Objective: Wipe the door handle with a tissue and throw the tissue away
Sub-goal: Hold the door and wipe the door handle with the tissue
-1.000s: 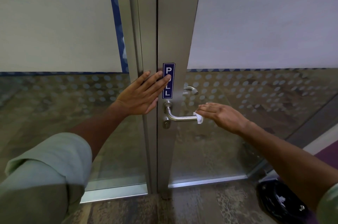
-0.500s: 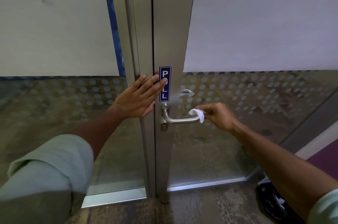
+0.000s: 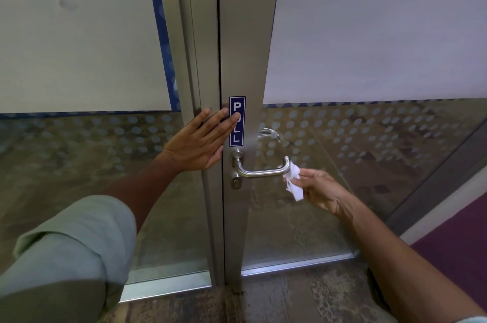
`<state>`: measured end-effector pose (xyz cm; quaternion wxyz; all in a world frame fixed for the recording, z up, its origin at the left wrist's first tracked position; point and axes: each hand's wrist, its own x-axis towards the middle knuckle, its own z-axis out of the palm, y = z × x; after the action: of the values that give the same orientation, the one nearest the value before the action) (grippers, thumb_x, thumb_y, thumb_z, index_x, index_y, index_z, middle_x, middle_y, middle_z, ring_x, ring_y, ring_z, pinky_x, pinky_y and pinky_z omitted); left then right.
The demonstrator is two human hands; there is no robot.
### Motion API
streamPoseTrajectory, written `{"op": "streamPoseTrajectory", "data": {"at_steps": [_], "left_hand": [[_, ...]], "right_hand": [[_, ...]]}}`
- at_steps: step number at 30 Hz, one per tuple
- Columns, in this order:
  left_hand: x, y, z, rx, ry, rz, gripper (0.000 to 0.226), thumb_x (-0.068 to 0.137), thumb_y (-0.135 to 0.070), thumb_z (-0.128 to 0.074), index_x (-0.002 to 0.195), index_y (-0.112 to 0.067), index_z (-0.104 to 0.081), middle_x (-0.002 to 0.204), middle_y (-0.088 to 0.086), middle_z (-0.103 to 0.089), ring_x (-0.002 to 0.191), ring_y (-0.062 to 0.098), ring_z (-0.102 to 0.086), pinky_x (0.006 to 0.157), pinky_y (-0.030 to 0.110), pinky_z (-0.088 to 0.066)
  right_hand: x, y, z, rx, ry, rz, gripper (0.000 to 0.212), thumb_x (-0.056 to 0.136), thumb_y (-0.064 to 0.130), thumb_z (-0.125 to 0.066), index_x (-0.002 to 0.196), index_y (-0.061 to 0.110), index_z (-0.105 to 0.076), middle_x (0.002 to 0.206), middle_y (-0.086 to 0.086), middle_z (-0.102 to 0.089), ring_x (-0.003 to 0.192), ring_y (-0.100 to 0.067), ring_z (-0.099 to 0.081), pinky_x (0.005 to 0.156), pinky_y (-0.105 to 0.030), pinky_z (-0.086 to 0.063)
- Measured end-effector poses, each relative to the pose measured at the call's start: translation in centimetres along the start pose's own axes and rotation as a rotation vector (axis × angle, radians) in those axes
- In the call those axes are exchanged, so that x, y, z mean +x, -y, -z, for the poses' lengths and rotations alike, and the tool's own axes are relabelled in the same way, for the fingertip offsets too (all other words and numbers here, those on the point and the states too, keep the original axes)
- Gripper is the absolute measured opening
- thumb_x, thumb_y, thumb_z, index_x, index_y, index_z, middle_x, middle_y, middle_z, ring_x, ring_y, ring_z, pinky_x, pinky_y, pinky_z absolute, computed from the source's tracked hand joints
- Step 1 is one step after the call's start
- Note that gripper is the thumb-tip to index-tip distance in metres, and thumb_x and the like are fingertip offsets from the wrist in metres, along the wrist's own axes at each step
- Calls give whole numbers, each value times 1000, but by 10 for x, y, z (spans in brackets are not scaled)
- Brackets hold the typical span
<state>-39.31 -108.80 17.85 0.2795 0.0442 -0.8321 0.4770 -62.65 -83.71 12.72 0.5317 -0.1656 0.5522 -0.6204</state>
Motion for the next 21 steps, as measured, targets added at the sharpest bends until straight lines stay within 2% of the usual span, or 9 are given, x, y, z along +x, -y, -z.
{"op": "streamPoseTrajectory", "data": {"at_steps": [2,5,9,11,13,17,21], "left_hand": [[0,-1,0,3,-1,-2,74,98,-42,-31,158,0,-19,166,15,-20,152,36,-15,124,51,-8],[0,1,0,-2,-4,0,74,98,-42,-31,157,1,-20,165,16,-21,152,36,-16,124,51,-7],[0,0,0,-14,-6,2,74,98,-41,-32,157,0,-21,165,15,-22,152,35,-20,124,51,-7],[0,-1,0,-22,-12,4,73,97,-41,-32,157,0,-22,166,15,-22,152,34,-19,124,51,-7],[0,-1,0,-27,-19,8,73,97,-40,-33,157,0,-22,165,14,-22,152,34,-18,124,51,-9],[1,-2,0,-35,-25,9,72,98,-39,-33,157,0,-23,165,14,-22,152,35,-21,124,51,-11],[1,-1,0,-36,-39,15,71,97,-39,-32,156,0,-26,164,14,-25,151,34,-21,124,50,-9]], "right_hand": [[-9,-23,8,100,-22,-61,35,81,-13,-58,113,-4,-66,95,-18,-74,77,-22,-73,72,-31,-62],[-11,-64,6,193,-120,-116,34,88,-14,-54,117,-2,-64,96,-19,-74,76,-21,-73,74,-30,-61],[5,-91,-36,201,-206,-153,22,92,-4,-54,107,4,-69,81,-10,-74,68,-18,-70,60,-27,-55],[14,-92,-65,219,-162,-118,23,93,-5,-52,111,1,-66,82,-10,-70,69,-18,-64,63,-28,-51],[22,-89,-92,277,-135,-70,27,95,-10,-48,115,-3,-64,88,-12,-69,73,-18,-66,68,-28,-54],[33,-81,-135,431,-164,36,24,90,-17,-52,95,0,-68,87,-11,-73,72,-14,-72,65,-23,-59],[38,-75,-156,588,-205,129,24,88,-17,-55,96,0,-70,80,-7,-77,70,-12,-74,65,-20,-59]]}}
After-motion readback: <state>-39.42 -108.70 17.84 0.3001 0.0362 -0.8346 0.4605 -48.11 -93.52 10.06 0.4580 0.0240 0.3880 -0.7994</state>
